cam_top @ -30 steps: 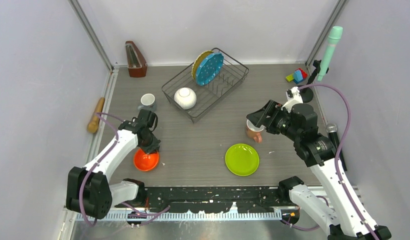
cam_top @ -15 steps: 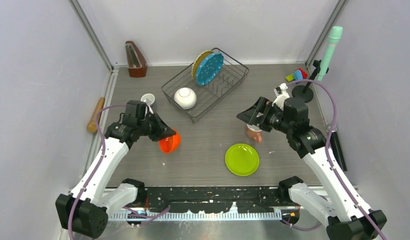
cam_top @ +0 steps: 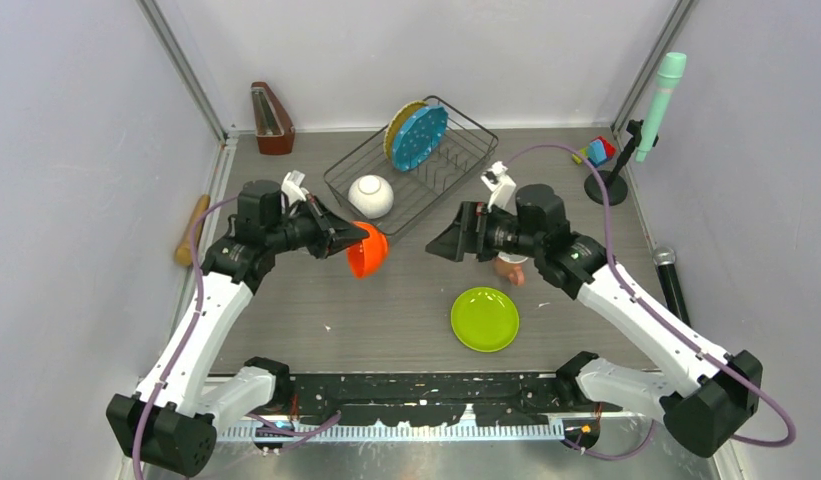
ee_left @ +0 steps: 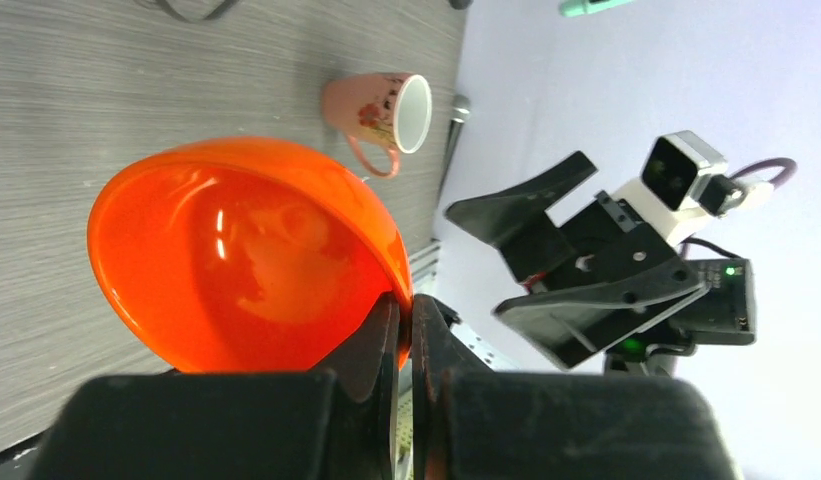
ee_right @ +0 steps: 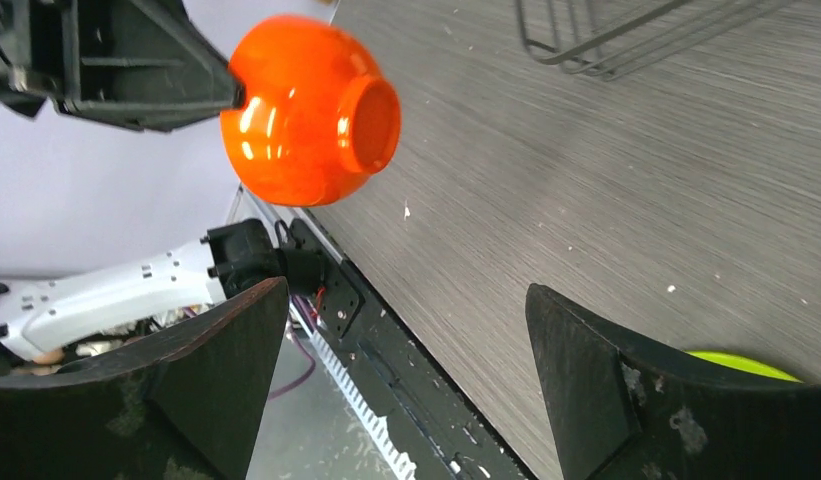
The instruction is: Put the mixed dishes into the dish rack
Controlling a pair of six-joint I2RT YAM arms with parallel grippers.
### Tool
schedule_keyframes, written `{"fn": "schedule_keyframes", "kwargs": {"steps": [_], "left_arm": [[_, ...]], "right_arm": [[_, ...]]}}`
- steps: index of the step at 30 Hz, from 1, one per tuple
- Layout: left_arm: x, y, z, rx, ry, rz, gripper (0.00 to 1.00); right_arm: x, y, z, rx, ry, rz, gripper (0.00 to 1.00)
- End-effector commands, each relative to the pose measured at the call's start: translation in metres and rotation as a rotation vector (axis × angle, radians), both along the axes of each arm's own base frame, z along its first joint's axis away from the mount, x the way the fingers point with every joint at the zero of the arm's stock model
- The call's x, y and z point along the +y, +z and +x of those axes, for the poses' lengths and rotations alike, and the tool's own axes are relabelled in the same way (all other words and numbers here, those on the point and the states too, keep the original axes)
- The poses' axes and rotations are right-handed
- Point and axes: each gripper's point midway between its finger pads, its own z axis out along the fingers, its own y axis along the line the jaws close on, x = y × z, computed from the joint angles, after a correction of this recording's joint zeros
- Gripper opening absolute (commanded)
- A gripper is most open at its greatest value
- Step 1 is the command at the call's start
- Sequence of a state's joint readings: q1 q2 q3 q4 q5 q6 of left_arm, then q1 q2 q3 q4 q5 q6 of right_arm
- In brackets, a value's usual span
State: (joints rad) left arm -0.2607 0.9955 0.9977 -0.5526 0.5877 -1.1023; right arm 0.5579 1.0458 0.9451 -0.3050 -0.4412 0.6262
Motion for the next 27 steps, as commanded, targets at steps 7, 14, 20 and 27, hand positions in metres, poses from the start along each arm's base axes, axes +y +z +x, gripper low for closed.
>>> {"fn": "schedule_keyframes", "kwargs": {"steps": [7, 14, 20, 27], "left_arm": [[-0.022, 0.068, 0.010, -0.086, -0.021, -0.193, 0.00], [-0.028, 0.077, 0.014, -0.082, -0.022, -0.231, 0.00], [-0.032, 0.074, 0.012, -0.065, -0.030, -0.237, 0.00], [-0.033, 0.074, 0.011, -0.061, -0.028, -0.243, 0.00]], "right_arm": [[0.066, 0.046, 0.003, -0.278, 0.110, 0.007, 0.95], [0.086, 0.047, 0.008, -0.314, 0.115, -0.019, 0.95], [0.098, 0.048, 0.007, -0.324, 0.137, -0.018, 0.97], [0.099, 0.039, 0.015, -0.320, 0.111, -0.052, 0.98]]}}
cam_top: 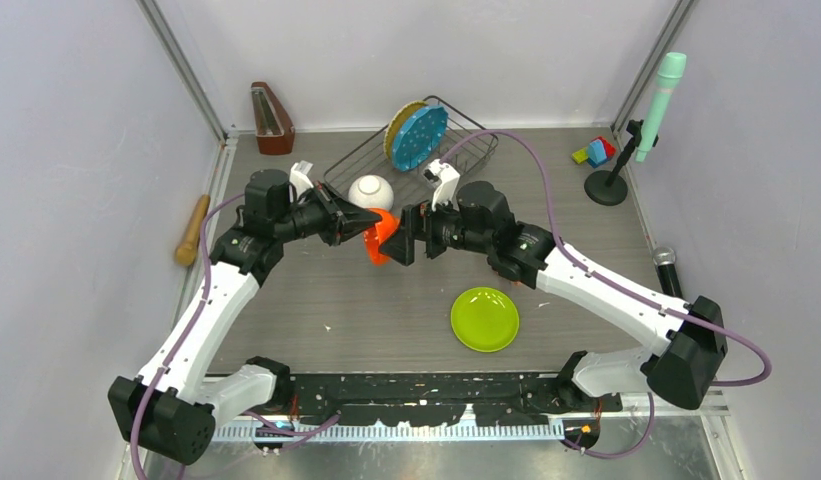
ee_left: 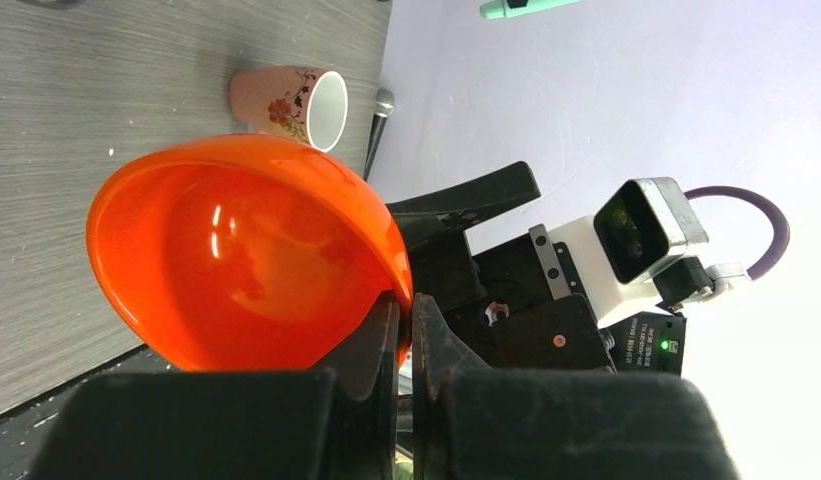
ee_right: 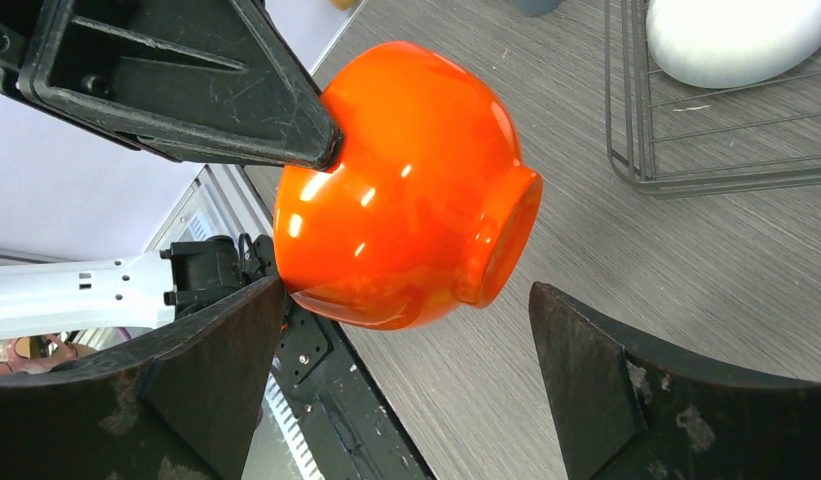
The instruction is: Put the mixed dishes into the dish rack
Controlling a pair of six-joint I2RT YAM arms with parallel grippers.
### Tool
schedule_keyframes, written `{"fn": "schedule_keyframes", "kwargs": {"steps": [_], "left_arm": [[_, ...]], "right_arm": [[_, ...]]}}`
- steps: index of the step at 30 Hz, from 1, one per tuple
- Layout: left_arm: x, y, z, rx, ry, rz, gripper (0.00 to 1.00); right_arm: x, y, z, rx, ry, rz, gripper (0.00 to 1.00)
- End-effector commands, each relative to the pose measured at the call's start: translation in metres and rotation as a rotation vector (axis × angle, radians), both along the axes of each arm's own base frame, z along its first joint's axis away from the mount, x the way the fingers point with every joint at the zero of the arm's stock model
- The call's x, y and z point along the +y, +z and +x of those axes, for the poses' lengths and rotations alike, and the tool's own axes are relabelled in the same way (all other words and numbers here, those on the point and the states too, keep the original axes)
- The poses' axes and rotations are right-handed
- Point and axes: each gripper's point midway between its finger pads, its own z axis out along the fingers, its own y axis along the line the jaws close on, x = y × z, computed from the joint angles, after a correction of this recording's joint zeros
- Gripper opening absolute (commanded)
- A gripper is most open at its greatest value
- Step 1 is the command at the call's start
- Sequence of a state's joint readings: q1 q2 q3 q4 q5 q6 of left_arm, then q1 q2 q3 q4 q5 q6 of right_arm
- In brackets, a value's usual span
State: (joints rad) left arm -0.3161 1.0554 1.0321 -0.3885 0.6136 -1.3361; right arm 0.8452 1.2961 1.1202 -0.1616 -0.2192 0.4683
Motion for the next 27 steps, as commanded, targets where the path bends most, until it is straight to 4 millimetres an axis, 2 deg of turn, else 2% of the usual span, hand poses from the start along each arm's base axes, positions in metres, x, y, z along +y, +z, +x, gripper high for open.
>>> {"fn": "schedule_keyframes", "kwargs": {"steps": [1, 7, 10, 12, 13, 14, 15, 16, 17, 18, 20, 23, 24, 26, 27], "left_arm": [[-0.006, 0.038, -0.003, -0.106, -0.029, -0.067, 0.00], [-0.011, 0.037, -0.001, -0.096, -0.035, -0.075, 0.00], [-0.013, 0.037, 0.000, -0.098, -0.041, -0.078, 0.00], [-0.014, 0.036, 0.001, -0.093, -0.041, -0.078, 0.00], [-0.014, 0.036, 0.001, -0.093, -0.041, -0.079, 0.00], [-0.014, 0.036, 0.001, -0.094, -0.040, -0.079, 0.00], [-0.014, 0.034, 0.002, -0.094, -0.040, -0.078, 0.00], [-0.014, 0.034, 0.003, -0.098, -0.037, -0.078, 0.00], [-0.014, 0.033, 0.005, -0.103, -0.028, -0.075, 0.00], [-0.013, 0.031, 0.006, -0.103, -0.019, -0.070, 0.02], [-0.012, 0.025, 0.010, -0.105, -0.004, -0.053, 0.07], [-0.011, 0.015, 0.014, -0.095, 0.004, -0.019, 0.13], [-0.010, 0.010, 0.016, -0.088, 0.005, -0.004, 0.17], [-0.009, 0.004, 0.019, -0.083, 0.009, 0.030, 0.32], [-0.009, 0.001, 0.021, -0.083, 0.010, 0.048, 0.36]], "right_arm": [[0.008, 0.028, 0.008, -0.084, -0.006, 0.048, 0.98], [0.012, 0.030, 0.004, -0.086, 0.021, 0.062, 0.93], [0.014, 0.029, 0.004, -0.086, 0.029, 0.063, 0.86], [0.014, 0.031, 0.003, -0.090, 0.029, 0.068, 0.78], [0.014, 0.031, 0.004, -0.093, 0.029, 0.069, 0.71], [0.014, 0.032, 0.003, -0.095, 0.029, 0.071, 0.58], [0.013, 0.032, 0.003, -0.095, 0.028, 0.068, 0.51], [0.012, 0.032, 0.004, -0.097, 0.023, 0.065, 0.40], [0.011, 0.032, 0.003, -0.096, 0.020, 0.062, 0.36], [0.009, 0.031, 0.005, -0.098, 0.006, 0.056, 0.27], [0.003, 0.029, 0.008, -0.102, -0.028, 0.047, 0.17], [-0.007, 0.029, 0.012, -0.110, -0.087, 0.037, 0.08], [-0.012, 0.024, 0.016, -0.109, -0.119, 0.019, 0.03], [-0.021, 0.021, 0.020, -0.114, -0.166, -0.003, 0.01], [-0.024, 0.021, 0.020, -0.113, -0.174, -0.009, 0.01]]}}
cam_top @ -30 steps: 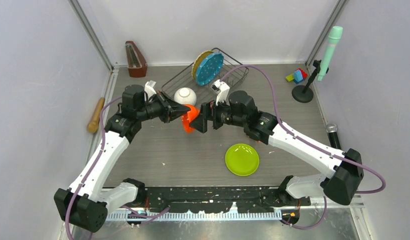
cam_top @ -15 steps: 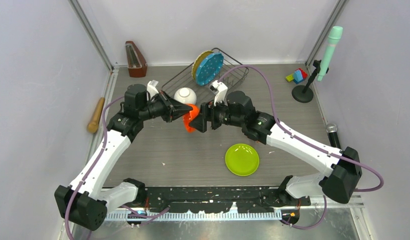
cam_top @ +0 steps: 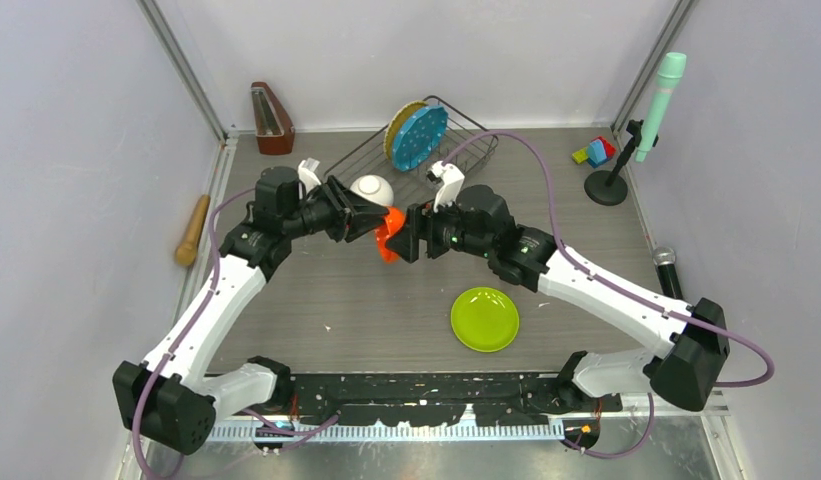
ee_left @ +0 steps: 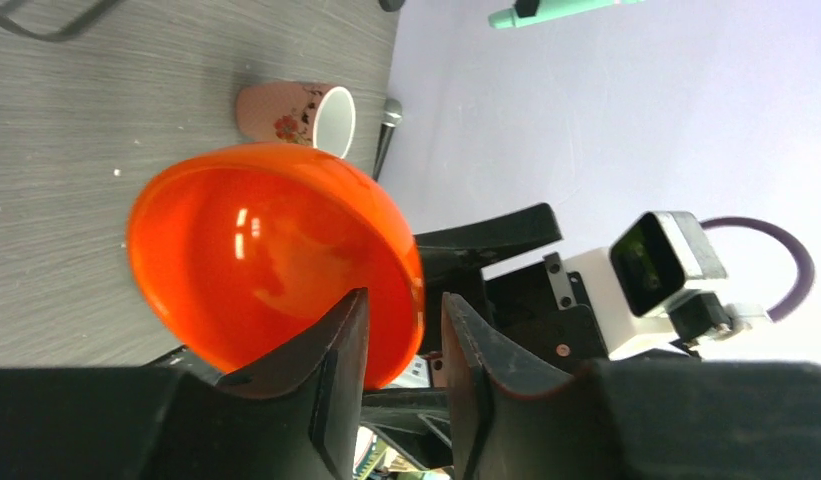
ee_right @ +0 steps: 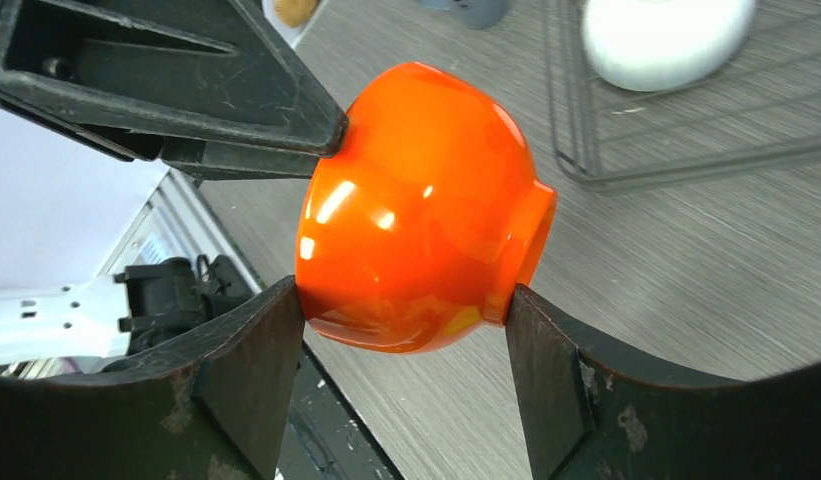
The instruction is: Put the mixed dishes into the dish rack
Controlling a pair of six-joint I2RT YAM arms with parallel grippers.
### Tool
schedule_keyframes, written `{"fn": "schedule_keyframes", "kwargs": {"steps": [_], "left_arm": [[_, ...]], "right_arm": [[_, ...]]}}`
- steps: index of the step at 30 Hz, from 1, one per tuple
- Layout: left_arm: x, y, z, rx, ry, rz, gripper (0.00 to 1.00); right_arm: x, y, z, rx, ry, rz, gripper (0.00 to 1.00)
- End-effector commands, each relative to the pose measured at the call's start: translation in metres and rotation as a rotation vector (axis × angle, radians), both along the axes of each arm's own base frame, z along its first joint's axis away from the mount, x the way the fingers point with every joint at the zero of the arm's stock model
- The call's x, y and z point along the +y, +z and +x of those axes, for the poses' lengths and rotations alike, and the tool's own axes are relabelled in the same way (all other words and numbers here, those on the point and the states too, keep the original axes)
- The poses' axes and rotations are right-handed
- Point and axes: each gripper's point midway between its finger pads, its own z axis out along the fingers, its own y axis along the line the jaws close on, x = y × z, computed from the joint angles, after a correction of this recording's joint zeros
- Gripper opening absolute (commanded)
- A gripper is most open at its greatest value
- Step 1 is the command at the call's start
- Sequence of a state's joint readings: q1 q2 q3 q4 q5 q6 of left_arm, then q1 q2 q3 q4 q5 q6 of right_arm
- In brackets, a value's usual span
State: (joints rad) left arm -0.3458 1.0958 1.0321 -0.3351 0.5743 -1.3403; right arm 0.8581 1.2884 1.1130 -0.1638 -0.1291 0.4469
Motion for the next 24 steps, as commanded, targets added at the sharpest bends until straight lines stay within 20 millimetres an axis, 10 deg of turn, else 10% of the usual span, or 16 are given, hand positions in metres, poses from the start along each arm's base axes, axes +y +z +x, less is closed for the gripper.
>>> {"fn": "schedule_keyframes", "kwargs": {"steps": [1, 6, 15, 19, 24], "left_arm": [[0.001, 0.002, 0.011, -0.065, 0.003, 0.058, 0.41], [0.011, -0.006, 0.022, -0.081, 0.033, 0.153, 0.68], [0.054, -0.025, 0.069, -0.122, 0.202, 0.498, 0.67], [0.080, -0.035, 0.102, -0.125, 0.276, 0.709, 0.61], [0.096, -0.061, 0.144, -0.048, 0.309, 0.903, 0.23]], "right_arm": [[-0.024, 0.021, 0.016, -0.081, -0.147, 0.003, 0.00], [-0.049, 0.016, 0.024, -0.088, -0.264, -0.047, 0.00], [-0.088, 0.014, 0.029, -0.097, -0.396, -0.104, 0.00], [-0.100, 0.018, 0.031, -0.123, -0.417, -0.158, 0.00], [-0.111, 0.033, 0.029, -0.152, -0.429, -0.180, 0.00]]}}
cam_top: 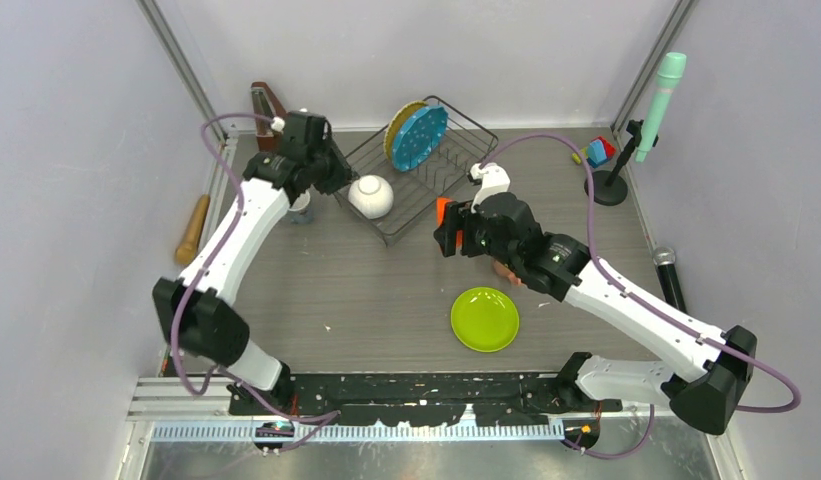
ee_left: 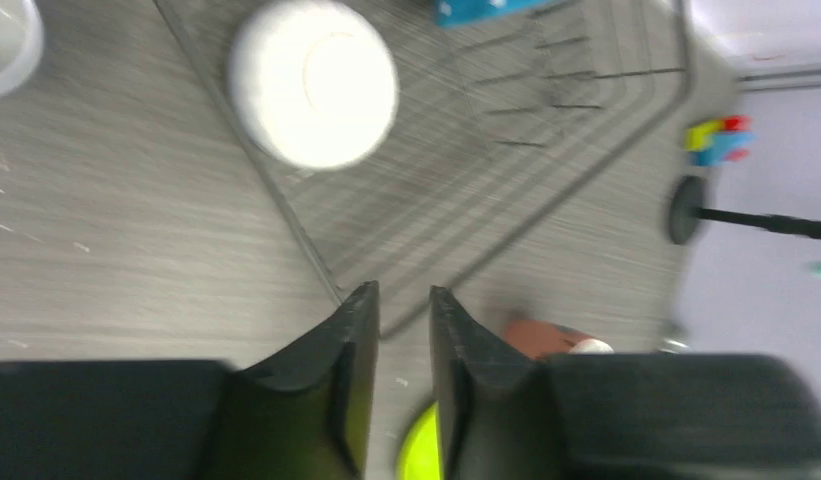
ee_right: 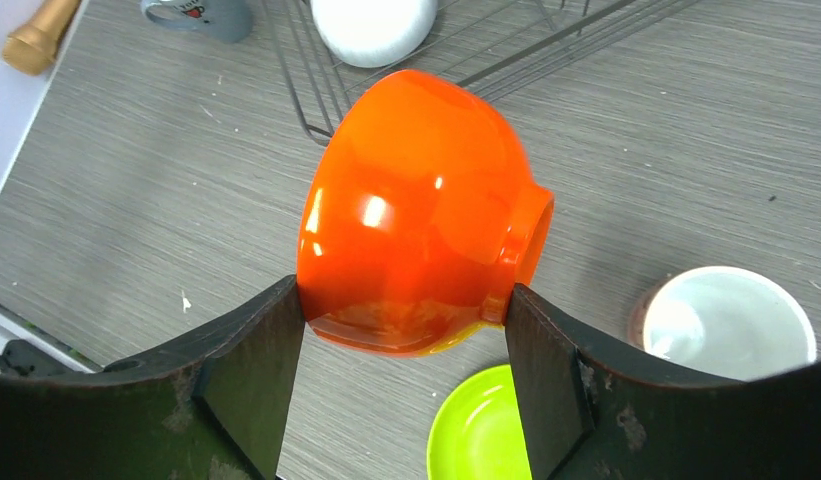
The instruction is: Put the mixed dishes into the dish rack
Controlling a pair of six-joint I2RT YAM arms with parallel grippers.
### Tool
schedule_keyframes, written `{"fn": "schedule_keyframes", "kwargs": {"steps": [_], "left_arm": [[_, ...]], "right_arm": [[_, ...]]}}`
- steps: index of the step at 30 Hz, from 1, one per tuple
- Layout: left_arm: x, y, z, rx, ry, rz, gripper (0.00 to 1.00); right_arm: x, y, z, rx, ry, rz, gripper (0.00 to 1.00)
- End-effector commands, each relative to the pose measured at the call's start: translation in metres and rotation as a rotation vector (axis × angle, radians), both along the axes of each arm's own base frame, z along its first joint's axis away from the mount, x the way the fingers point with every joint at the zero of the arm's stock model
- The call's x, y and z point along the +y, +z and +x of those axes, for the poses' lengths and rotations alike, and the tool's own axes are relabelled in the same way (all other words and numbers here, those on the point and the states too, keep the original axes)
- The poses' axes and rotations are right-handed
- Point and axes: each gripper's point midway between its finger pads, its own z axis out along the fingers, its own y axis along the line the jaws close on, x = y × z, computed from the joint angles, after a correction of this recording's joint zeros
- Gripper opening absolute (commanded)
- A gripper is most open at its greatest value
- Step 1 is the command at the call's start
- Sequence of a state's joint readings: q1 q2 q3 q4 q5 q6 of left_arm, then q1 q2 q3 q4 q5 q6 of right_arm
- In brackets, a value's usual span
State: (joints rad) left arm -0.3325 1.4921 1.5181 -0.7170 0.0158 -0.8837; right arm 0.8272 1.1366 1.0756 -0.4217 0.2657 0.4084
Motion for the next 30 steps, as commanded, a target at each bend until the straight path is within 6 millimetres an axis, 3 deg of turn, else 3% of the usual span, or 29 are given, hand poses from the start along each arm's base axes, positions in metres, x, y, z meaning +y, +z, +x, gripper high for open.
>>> {"fn": "schedule_keyframes", "kwargs": {"steps": [1, 4, 12, 19, 25, 30], "left_arm": [[0.031, -0.024, 0.032, 0.049, 0.081, 0.240, 0.16], [0.031, -0.040, 0.050, 0.091, 0.093, 0.281, 0.00], [0.042, -0.102, 0.073, 0.262, 0.169, 0.418, 0.00], [0.016, -0.154, 0.084, 0.385, 0.096, 0.356, 0.00], [-0.005, -0.160, 0.110, 0.366, 0.102, 0.241, 0.00], [-0.013, -0.151, 0.136, 0.334, 0.118, 0.143, 0.00]], "right_arm": [[-0.015, 0.053, 0.005, -0.125, -0.046, 0.038, 0.00], [-0.020, 0.056, 0.004, -0.131, -0.055, 0.036, 0.00], [-0.024, 0.051, 0.003, -0.120, -0.066, 0.034, 0.00], [-0.022, 0.049, 0.005, -0.116, -0.062, 0.027, 0.00], [-0.022, 0.047, 0.007, -0.111, -0.065, 0.020, 0.00], [-0.020, 0.044, 0.011, -0.107, -0.060, 0.001, 0.00]]}}
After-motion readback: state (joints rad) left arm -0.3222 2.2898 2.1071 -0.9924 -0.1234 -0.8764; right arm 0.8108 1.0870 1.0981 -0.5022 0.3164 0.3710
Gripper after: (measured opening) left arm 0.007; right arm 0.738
